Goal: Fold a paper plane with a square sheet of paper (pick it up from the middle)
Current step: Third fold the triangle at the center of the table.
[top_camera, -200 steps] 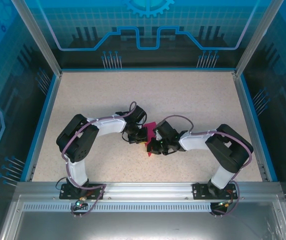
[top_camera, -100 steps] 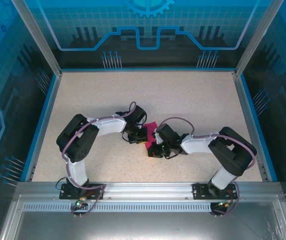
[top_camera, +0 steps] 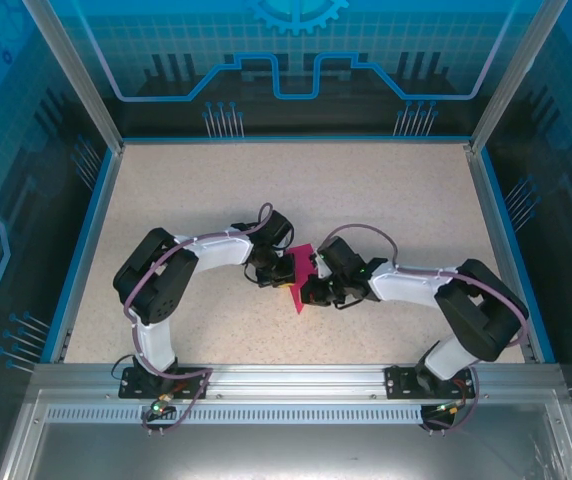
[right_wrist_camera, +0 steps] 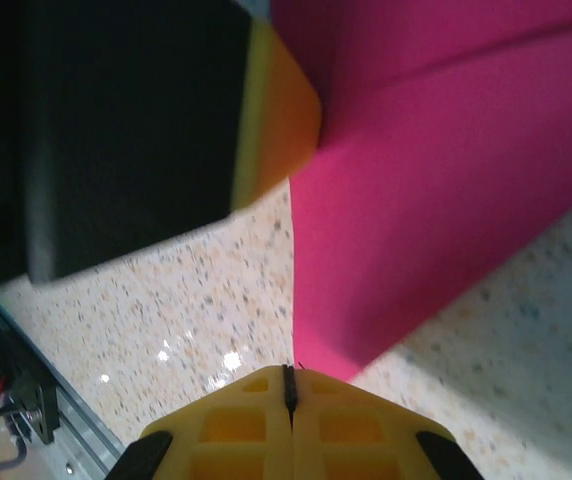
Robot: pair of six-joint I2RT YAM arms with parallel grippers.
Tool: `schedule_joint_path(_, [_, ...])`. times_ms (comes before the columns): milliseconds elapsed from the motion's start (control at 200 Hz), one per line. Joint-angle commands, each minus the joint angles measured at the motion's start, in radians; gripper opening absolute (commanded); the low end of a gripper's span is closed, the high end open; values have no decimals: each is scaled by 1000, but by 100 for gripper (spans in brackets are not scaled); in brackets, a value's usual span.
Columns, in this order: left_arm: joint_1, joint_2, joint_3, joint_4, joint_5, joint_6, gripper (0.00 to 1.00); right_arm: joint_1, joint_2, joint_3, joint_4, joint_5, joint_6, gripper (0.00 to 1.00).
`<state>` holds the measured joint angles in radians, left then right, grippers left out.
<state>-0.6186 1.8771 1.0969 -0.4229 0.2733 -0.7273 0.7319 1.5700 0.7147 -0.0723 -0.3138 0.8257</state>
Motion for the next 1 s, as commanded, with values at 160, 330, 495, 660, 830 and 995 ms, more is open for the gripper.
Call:
schedule_joint_path(160, [4,92,-52,-137,-170,1,0,-5,133,60,49,-31,2,0])
schedule_joint_path(330, [4,96,-57,-139,-180,-2,0,-1,118,-27,51,-32,6,0])
schedule_joint_path(495, [4,100,-53,-135,-184,2,0,-19,19,-110,5,-10,-16,0])
schedule_joint_path(660, [5,102,-42,-138,-181,6,0,-87,-40,-20,-15,3,-32,0])
schedule_joint_path(830, [3,101,-32,-143,-180,11,0,-97,99,102,-16,-32,-43,0])
schedule_joint_path(995, [4,100,-33,-143,-177,11,0,-97,193,120,4,-52,-31,0])
